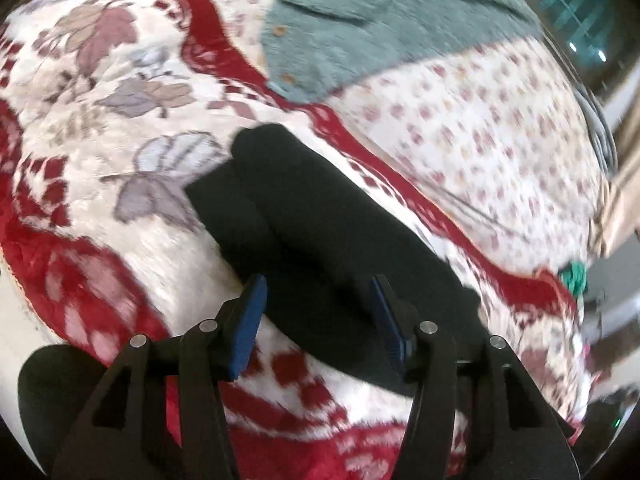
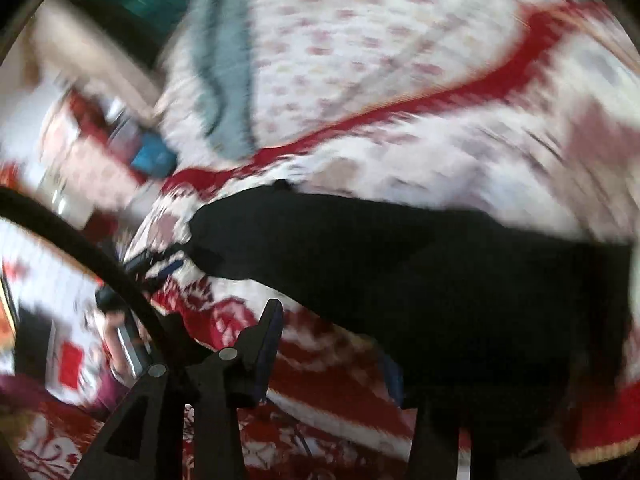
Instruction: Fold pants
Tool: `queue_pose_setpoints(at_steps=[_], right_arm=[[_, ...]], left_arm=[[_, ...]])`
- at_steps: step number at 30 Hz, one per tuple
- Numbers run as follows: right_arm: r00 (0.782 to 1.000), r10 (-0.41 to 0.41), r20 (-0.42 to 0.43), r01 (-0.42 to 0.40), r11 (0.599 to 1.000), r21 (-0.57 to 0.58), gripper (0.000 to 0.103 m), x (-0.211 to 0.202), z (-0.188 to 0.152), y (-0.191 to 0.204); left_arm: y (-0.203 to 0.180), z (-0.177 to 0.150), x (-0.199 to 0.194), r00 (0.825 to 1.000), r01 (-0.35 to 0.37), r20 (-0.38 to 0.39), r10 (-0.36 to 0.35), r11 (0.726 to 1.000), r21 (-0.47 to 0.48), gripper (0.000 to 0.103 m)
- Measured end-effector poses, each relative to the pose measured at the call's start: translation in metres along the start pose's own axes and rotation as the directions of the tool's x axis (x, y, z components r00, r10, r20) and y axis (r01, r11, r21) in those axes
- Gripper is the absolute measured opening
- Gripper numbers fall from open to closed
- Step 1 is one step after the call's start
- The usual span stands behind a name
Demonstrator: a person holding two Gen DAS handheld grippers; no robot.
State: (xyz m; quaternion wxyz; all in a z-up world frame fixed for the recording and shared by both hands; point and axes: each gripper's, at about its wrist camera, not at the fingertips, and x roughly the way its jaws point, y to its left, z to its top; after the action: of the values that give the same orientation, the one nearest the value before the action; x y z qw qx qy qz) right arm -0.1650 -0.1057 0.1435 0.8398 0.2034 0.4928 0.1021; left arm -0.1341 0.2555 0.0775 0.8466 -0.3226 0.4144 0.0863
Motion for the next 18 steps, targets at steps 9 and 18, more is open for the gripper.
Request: queue_pose_setpoints(at_steps=[9,18], right_arm=[[0.999,-0.005,-0.042,-0.006,0.966,-0.258,0.044,0.049,0.035,0.067],[0.996,0.031,-0.089,-0.068,0.889,-0.453,0.049,0.164,0.036,0.140]], left_arm=[[0.031,0.037,0.028,1.000,-0.008,-0.022,0.006,0.995,-0.097,0.053],[0.025,0.044,0.047,1.000,0.000,-0.026,-0.002,0.997,-0.083,0.062]])
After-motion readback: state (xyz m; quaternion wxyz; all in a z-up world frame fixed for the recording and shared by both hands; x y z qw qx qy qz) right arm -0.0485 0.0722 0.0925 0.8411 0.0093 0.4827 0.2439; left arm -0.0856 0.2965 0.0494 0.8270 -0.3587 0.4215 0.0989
